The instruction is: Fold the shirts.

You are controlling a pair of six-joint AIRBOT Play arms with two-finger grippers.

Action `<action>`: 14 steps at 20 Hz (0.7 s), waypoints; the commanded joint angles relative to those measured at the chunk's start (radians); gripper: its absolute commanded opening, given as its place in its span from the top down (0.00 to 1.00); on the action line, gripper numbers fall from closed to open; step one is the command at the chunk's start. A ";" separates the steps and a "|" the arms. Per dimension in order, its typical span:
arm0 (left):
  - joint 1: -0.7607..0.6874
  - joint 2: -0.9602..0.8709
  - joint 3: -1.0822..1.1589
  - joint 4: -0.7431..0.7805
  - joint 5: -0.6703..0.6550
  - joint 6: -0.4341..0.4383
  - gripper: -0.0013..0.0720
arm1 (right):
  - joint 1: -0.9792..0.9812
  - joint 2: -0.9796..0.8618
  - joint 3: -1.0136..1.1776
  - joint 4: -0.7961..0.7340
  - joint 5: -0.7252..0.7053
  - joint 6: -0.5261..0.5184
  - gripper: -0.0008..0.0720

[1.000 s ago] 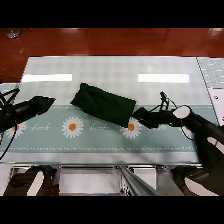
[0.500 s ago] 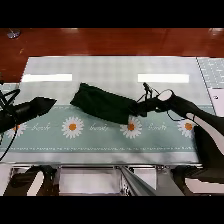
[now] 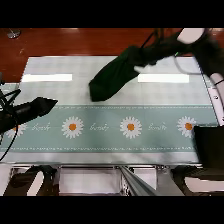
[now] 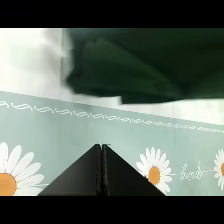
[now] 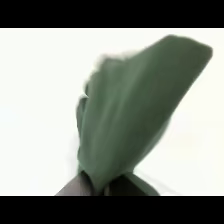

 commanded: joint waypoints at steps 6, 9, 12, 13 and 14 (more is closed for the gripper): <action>-0.001 0.000 0.000 -0.006 -0.013 0.000 0.95 | -0.240 0.116 0.306 -0.371 0.334 0.163 0.96; 0.000 0.000 0.000 -0.006 -0.013 0.000 0.95 | -0.405 0.175 0.286 -0.370 0.485 0.233 0.96; -0.001 0.000 0.000 -0.006 -0.013 0.000 0.95 | -0.575 0.293 0.140 -0.428 0.571 0.237 0.96; -0.001 0.000 0.000 -0.006 -0.013 0.000 0.95 | -0.629 0.341 0.079 -0.443 0.584 0.238 0.96; -0.001 0.000 0.000 -0.006 -0.012 0.000 0.95 | -0.683 0.399 0.006 -0.440 0.605 0.233 0.96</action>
